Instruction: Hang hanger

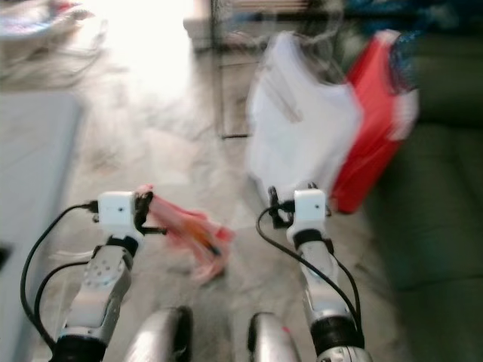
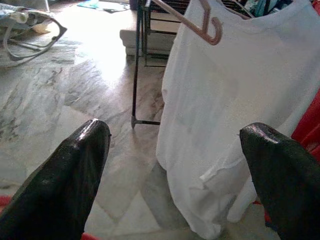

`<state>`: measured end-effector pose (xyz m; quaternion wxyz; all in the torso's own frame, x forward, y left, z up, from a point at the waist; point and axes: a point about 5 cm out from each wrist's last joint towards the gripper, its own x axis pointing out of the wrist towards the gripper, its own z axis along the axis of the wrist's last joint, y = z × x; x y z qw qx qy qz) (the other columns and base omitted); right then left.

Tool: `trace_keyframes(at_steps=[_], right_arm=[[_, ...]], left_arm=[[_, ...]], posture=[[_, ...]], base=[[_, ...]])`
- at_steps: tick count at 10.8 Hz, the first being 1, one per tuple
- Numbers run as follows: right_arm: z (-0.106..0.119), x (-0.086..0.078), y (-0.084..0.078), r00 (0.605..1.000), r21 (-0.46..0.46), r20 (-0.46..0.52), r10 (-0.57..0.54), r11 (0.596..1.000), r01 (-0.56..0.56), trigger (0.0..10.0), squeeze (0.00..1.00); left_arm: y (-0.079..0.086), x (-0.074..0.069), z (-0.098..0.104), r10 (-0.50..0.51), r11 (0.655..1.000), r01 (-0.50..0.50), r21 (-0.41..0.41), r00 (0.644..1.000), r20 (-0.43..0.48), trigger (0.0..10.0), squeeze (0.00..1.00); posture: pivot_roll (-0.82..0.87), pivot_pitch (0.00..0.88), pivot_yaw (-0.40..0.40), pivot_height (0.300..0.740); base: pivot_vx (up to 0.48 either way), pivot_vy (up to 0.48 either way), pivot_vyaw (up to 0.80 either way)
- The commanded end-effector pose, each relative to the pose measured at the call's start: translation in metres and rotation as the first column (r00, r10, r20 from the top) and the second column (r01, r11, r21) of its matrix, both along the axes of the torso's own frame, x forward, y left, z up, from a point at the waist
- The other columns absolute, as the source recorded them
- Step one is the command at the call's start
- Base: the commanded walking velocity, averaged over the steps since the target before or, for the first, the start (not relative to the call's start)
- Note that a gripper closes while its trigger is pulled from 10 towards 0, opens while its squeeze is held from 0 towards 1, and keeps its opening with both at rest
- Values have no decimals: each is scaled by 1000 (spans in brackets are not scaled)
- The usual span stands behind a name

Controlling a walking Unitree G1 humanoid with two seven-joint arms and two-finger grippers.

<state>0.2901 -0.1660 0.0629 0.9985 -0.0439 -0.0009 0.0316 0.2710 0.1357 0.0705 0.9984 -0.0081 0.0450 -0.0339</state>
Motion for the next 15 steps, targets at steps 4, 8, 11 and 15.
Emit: trace_keyframes(at_steps=[4, 8, 11, 15], right_arm=[[-1, 5, -2, 1000, -6, -10, -2, 1000, 2, 10000, 0], [11, 22, -2, 999, -5, 29, -16, 1000, 16, 10000, 0], [7, 21, 4, 999, -3, 32, -5, 1000, 5, 10000, 0], [6, 21, 6, 999, 0, 38, -2, 1000, 2, 10000, 0]], left_arm=[[-12, 10, 4, -39, 999, 38, 16, 999, 33, 10000, 0], [-13, 29, 12, -61, 998, 59, 32, 996, 59, 10000, 0], [-18, 37, 17, -88, 996, 87, 18, 991, 99, 10000, 0], [-17, 36, 15, -89, 996, 88, 17, 991, 102, 10000, 0]], posture=[[5, 150, -30, 740], [-5, 88, -5, 740], [-11, 61, 1, 740], [-3, 77, 1, 740]], base=[[0, 0, 0], [0, 0, 0], [126, 0, 0], [429, 0, 0]])
